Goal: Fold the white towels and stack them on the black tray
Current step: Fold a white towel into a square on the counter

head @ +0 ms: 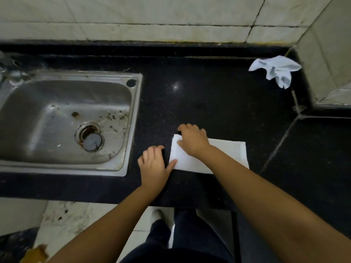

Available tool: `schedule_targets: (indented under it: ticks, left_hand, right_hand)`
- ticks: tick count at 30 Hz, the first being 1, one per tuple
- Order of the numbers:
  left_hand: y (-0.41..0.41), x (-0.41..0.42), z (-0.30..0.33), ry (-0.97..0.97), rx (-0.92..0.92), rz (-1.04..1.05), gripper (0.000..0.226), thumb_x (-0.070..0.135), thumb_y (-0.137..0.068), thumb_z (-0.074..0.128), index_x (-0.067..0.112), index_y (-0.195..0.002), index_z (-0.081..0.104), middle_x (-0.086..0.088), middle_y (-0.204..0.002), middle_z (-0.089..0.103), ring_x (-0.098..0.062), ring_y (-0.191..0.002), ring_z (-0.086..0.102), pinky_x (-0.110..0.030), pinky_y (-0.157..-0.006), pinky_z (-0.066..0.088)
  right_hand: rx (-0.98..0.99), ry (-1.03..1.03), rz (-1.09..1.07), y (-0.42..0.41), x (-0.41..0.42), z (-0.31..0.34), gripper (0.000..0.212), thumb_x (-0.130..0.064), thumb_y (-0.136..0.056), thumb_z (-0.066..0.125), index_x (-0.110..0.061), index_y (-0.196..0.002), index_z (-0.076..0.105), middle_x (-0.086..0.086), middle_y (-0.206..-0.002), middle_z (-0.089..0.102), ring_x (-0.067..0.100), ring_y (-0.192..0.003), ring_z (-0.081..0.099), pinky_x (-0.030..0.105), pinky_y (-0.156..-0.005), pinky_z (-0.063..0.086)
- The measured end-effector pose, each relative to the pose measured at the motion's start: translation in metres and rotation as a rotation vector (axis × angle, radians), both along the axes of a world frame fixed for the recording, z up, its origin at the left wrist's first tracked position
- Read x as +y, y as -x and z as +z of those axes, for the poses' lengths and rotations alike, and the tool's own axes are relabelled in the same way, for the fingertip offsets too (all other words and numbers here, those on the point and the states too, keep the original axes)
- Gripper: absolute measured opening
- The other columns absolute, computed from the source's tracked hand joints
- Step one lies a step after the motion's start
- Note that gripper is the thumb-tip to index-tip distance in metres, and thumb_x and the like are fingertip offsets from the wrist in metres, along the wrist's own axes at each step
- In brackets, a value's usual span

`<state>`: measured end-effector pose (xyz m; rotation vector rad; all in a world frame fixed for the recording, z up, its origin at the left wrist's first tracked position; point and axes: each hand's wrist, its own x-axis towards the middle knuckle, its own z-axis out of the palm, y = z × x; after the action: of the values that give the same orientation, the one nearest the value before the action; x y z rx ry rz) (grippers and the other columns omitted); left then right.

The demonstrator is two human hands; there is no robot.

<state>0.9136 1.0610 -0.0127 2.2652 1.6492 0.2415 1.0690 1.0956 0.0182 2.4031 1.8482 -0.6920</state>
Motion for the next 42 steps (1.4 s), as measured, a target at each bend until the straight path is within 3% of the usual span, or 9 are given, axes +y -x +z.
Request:
schedule_targets:
  ticks: [5,9,14,19,25,28,31,35,42]
  left_hand:
    - [-0.012,0.011,0.019,0.193,-0.047,-0.077,0.025,0.038,-0.089,0.056,0.022,-0.108,0.056,0.002,-0.120,0.043,-0.018,-0.117,0.037,-0.031,-0.098,0.028]
    - [-0.033,0.049,0.062,0.421,-0.505,-0.064,0.011,0.017,-0.087,0.058,0.020,-0.083,0.049,0.007,-0.079,0.050,-0.013,-0.079,0.050,-0.009,-0.060,0.037]
    - [-0.064,0.095,0.147,0.220,-0.739,-0.224,0.039,0.007,-0.086,0.059,0.014,-0.123,0.047,0.009,-0.078,0.053,-0.005,-0.072,0.052,-0.013,-0.062,0.041]
    - [-0.060,0.095,0.196,0.124,-0.784,-0.416,0.006,0.015,-0.089,0.060,0.018,-0.093,0.062,0.012,-0.082,0.057,-0.002,-0.075,0.054,-0.011,-0.065,0.043]
    - [-0.010,0.057,0.133,0.403,-0.651,-0.588,0.010,0.012,-0.087,0.065,0.022,-0.085,0.064,0.015,-0.080,0.064,0.009,-0.071,0.058,-0.009,-0.068,0.044]
    - [0.013,0.035,0.085,0.601,-0.499,-0.598,0.016,0.011,-0.086,0.066,0.024,-0.077,0.065,0.009,-0.073,0.065,0.004,-0.065,0.057,-0.014,-0.066,0.043]
    - [0.024,0.024,0.059,0.691,-0.381,-0.585,0.012,0.015,-0.086,0.066,0.022,-0.076,0.066,0.007,-0.069,0.063,-0.001,-0.063,0.055,-0.018,-0.066,0.042]
    - [0.008,0.042,0.059,0.630,-0.393,-0.528,0.005,0.013,-0.087,0.065,0.016,-0.083,0.066,0.009,-0.076,0.063,0.005,-0.065,0.055,-0.014,-0.068,0.043]
    - [-0.050,0.092,0.046,0.432,-0.205,-0.315,0.007,0.022,-0.087,0.062,0.017,-0.084,0.058,-0.002,-0.086,0.059,-0.017,-0.080,0.053,-0.027,-0.069,0.041]
  right_hand:
    - [0.226,0.087,-0.074,-0.009,0.000,0.022,0.029,-0.023,-0.092,0.052,-0.018,-0.121,0.055,0.004,-0.117,0.056,0.022,-0.109,0.054,0.037,-0.094,0.046]
    - [0.461,-0.151,-0.185,-0.043,-0.008,0.081,0.011,-0.019,-0.089,0.057,-0.014,-0.099,0.059,0.000,-0.091,0.057,0.015,-0.087,0.056,0.024,-0.069,0.043]
    - [0.531,-0.503,-0.288,-0.073,-0.018,0.160,0.014,-0.013,-0.090,0.058,-0.015,-0.103,0.059,0.000,-0.098,0.061,0.009,-0.086,0.058,0.022,-0.073,0.047]
    - [0.598,-0.712,-0.375,-0.072,-0.045,0.189,0.016,-0.012,-0.088,0.060,-0.028,-0.085,0.059,-0.005,-0.086,0.060,0.007,-0.076,0.053,0.016,-0.070,0.045]
    - [0.591,-0.508,-0.404,-0.038,-0.107,0.122,0.013,-0.007,-0.085,0.064,-0.020,-0.087,0.062,-0.003,-0.078,0.059,0.007,-0.070,0.052,0.015,-0.064,0.041]
    - [0.645,-0.307,-0.450,-0.017,-0.144,0.073,0.016,-0.006,-0.084,0.066,-0.022,-0.081,0.063,0.004,-0.079,0.061,0.013,-0.073,0.053,0.025,-0.069,0.043]
    - [0.686,-0.144,-0.483,-0.005,-0.163,0.050,0.005,-0.013,-0.086,0.065,-0.018,-0.088,0.066,-0.001,-0.078,0.062,0.007,-0.071,0.055,0.016,-0.067,0.044]
    - [0.665,-0.192,-0.515,-0.019,-0.140,0.050,0.010,-0.014,-0.087,0.064,-0.010,-0.096,0.068,0.000,-0.083,0.062,0.008,-0.075,0.056,0.016,-0.067,0.043]
    - [0.412,-0.179,-0.590,-0.048,-0.066,0.024,0.015,-0.020,-0.090,0.058,-0.012,-0.102,0.063,0.000,-0.091,0.058,0.016,-0.086,0.055,0.025,-0.068,0.043]
